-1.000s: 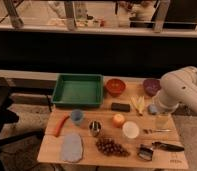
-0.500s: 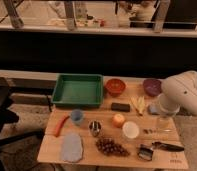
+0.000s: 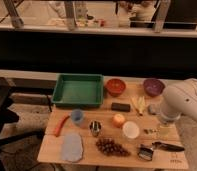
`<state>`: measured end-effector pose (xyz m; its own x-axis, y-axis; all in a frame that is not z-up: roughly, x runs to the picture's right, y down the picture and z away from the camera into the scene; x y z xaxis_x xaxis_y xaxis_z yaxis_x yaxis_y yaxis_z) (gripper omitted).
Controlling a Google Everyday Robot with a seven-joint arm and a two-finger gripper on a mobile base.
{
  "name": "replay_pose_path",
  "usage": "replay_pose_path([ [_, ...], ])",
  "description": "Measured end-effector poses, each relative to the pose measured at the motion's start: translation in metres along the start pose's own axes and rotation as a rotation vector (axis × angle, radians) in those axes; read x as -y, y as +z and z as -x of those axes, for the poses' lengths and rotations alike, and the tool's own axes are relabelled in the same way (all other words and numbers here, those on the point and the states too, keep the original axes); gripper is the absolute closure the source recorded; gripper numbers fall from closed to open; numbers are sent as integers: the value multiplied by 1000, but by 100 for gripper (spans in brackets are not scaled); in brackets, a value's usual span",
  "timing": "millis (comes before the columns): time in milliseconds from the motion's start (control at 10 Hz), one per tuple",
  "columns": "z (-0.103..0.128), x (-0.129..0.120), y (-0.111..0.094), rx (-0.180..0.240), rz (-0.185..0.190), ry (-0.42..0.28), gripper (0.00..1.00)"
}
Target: Place eraser in red bowl
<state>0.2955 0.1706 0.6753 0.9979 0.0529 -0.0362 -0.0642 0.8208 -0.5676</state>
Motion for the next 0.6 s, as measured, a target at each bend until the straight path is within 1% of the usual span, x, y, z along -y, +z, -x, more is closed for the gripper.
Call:
replay_pose_path([
  [200, -1, -16, 7, 5, 9, -3, 20],
  [400, 0, -20, 14, 10, 17, -10, 20],
  [500, 2, -25, 20, 19, 25, -11, 20],
  [600, -1, -37, 27, 23, 32, -12, 20],
])
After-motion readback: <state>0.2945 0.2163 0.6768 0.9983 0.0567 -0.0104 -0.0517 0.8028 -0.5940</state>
